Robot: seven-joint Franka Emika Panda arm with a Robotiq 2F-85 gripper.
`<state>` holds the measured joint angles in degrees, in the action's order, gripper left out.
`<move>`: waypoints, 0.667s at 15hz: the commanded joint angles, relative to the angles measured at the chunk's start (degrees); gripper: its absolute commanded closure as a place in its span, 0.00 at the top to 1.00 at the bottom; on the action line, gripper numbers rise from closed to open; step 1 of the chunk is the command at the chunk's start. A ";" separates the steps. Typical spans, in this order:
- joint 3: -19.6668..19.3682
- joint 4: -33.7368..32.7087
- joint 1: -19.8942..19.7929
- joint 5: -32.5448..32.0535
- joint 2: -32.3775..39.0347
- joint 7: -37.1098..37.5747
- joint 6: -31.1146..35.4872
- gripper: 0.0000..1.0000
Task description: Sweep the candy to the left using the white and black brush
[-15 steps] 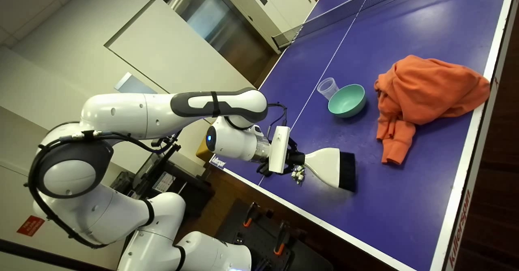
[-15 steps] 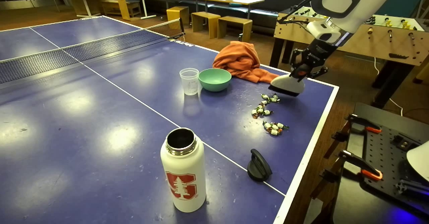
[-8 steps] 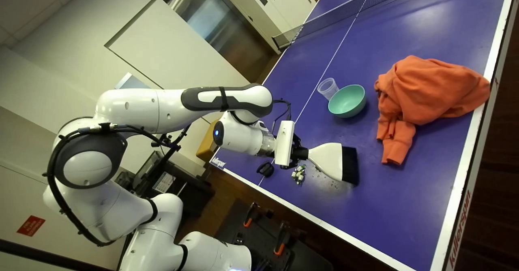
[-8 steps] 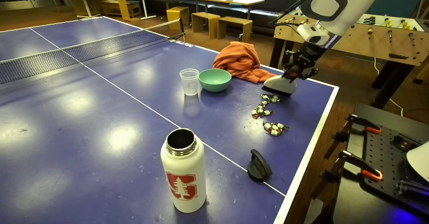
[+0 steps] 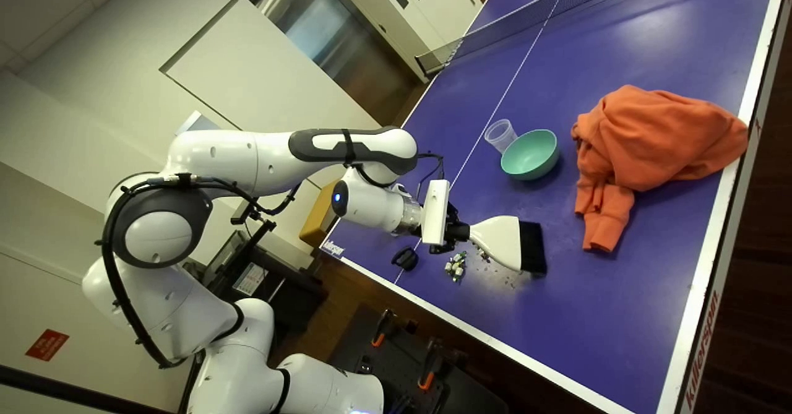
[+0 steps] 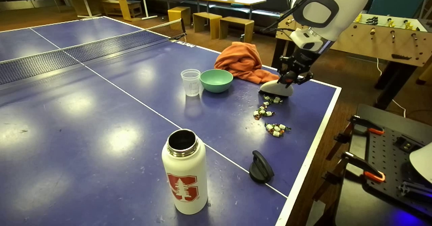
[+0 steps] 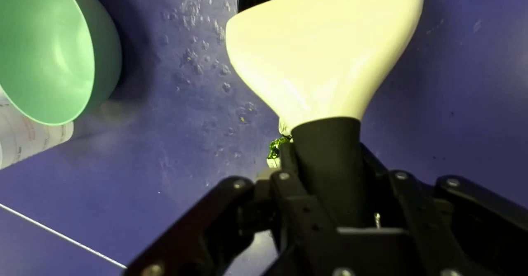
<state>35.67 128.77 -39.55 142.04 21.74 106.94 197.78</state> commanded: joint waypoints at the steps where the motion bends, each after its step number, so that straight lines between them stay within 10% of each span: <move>1: -2.56 -1.88 5.09 2.50 0.66 -1.95 0.52 0.12; 10: 4.81 0.00 7.66 7.29 1.99 -2.65 0.50 0.12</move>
<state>37.67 128.35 -32.23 149.33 24.25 103.31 197.78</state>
